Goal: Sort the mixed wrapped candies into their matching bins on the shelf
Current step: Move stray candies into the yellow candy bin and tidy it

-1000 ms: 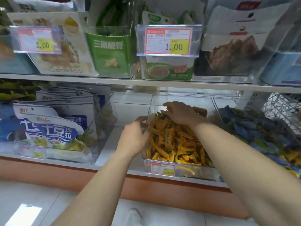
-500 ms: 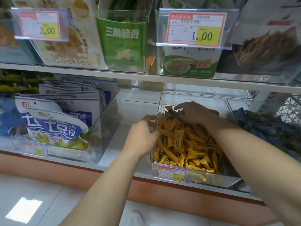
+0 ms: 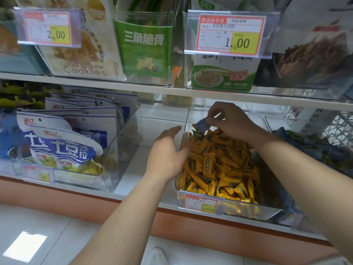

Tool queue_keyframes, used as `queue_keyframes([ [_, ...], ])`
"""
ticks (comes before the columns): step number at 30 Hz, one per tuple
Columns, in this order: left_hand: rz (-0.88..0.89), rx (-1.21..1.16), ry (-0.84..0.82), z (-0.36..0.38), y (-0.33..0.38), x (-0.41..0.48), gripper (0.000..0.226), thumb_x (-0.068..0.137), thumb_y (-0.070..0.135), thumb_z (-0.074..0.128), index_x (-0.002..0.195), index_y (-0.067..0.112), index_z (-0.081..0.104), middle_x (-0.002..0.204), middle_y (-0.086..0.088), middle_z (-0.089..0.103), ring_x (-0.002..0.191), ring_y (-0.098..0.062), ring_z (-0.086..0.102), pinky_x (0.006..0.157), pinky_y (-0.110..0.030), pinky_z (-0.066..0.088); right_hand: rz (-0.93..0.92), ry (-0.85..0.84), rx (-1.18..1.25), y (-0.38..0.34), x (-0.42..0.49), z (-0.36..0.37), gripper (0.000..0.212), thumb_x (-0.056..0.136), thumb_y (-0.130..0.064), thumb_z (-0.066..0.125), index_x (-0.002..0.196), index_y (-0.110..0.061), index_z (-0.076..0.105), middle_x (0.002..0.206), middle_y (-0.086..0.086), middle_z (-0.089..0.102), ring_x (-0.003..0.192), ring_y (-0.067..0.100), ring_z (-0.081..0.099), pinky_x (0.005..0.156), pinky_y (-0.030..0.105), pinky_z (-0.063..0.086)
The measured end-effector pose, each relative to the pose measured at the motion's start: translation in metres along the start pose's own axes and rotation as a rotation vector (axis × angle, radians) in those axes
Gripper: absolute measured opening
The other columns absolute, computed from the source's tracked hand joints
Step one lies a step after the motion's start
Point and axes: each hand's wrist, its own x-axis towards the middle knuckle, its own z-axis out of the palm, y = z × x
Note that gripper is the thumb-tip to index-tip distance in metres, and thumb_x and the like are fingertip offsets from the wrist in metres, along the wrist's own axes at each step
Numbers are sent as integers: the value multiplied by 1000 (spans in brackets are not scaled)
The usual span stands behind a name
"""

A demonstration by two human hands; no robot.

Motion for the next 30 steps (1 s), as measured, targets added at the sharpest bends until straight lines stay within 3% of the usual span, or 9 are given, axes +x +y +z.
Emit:
queue_keyframes([
  [3, 13, -92, 57, 2, 8, 3, 56, 86, 48, 69, 136, 30, 51, 132, 9, 61, 119, -11, 55, 96, -34, 49, -3, -77, 274, -28, -10, 6, 4, 92, -14, 69, 91, -14, 65, 87, -2, 73, 79, 10, 71, 68, 22, 54],
  [6, 14, -166, 146, 0, 11, 5, 21, 90, 41, 67, 109, 35, 59, 96, 19, 68, 90, 0, 65, 74, -20, 52, 39, -189, 408, -37, -7, 13, 10, 95, -20, 66, 95, -10, 68, 84, -1, 76, 79, 14, 73, 68, 27, 57],
  [9, -25, -170, 218, -9, 4, 5, 13, 91, 35, 67, 99, 35, 56, 81, 28, 57, 78, 8, 59, 65, -10, 43, 208, -72, 349, -17, 12, 21, 18, 97, -24, 60, 98, -9, 70, 86, 4, 77, 76, 17, 73, 69, 32, 55],
  [12, -71, -165, 234, -14, -4, 6, 9, 93, 31, 65, 96, 30, 57, 81, 21, 59, 79, -6, 62, 65, -18, 44, 234, -44, -91, 15, 31, 37, 16, 93, -21, 64, 98, -12, 76, 98, 2, 74, 88, 15, 65, 80, 30, 51],
  [18, -97, -182, 216, -16, -8, 5, 8, 94, 30, 64, 99, 25, 60, 91, 6, 66, 85, -12, 63, 72, -24, 48, 306, -156, -382, 29, 44, 65, 13, 78, -29, 80, 87, -25, 71, 93, -1, 69, 91, 20, 64, 81, 40, 56],
  [21, -91, -166, 221, -16, -8, 4, 12, 94, 31, 64, 101, 22, 63, 89, 8, 66, 81, -9, 61, 64, -14, 42, 298, -125, -399, 31, 45, 65, 19, 81, -17, 76, 82, -33, 65, 103, -3, 68, 97, 20, 63, 81, 38, 54],
  [25, -82, -217, 204, -18, -2, 1, 7, 94, 31, 63, 99, 27, 61, 86, 16, 64, 85, -5, 63, 69, -22, 46, 260, -77, -298, 32, 31, 53, 29, 89, -14, 66, 117, -19, 67, 117, 3, 66, 107, 22, 61, 86, 35, 50],
  [28, -62, -294, 157, -19, 9, -4, 7, 94, 32, 63, 100, 28, 61, 92, 13, 67, 93, -10, 64, 81, -32, 51, 217, 39, -130, 16, 8, 30, 20, 94, -21, 64, 110, -16, 73, 110, -2, 67, 97, 12, 59, 77, 21, 42],
  [30, -37, -351, 95, -16, 23, -8, 14, 94, 34, 63, 106, 26, 64, 103, 7, 69, 101, -11, 63, 88, -29, 50, 251, 113, 75, 0, -13, 12, 12, 92, -22, 66, 98, -19, 77, 102, -8, 71, 91, 8, 63, 73, 17, 45],
])
